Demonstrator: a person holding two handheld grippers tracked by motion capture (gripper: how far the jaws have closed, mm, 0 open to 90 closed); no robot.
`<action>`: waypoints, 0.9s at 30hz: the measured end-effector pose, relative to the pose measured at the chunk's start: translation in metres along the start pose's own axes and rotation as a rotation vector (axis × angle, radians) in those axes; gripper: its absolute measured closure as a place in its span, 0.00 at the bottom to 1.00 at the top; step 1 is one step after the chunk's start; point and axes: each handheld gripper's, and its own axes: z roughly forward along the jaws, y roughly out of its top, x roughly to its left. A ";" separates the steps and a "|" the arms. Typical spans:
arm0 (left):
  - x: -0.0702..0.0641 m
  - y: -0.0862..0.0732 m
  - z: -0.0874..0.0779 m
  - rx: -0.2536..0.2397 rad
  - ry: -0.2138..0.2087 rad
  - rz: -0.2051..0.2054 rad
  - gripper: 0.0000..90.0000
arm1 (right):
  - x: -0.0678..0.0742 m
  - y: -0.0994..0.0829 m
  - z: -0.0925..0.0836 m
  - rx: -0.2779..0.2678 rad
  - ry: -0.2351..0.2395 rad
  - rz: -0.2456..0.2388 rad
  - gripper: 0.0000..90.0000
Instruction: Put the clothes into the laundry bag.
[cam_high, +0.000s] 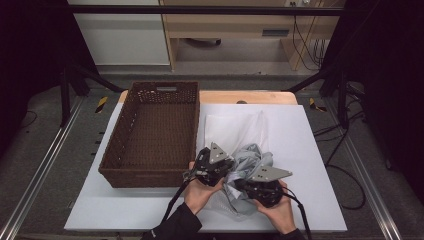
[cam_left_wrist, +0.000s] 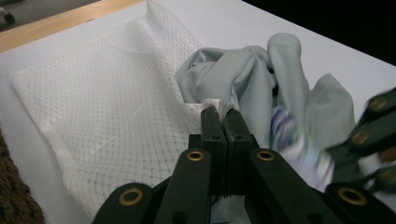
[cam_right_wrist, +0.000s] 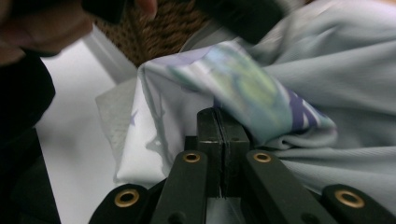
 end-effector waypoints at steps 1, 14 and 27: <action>0.000 0.000 0.000 0.000 -0.001 0.003 0.99 | 0.002 0.000 0.006 0.012 0.005 -0.003 1.00; 0.005 -0.020 -0.003 0.013 0.012 0.001 0.99 | -0.002 0.003 0.047 0.009 -0.094 0.069 0.86; 0.005 -0.024 -0.004 0.001 0.018 0.009 0.99 | -0.033 0.016 -0.013 -0.112 -0.267 0.087 0.37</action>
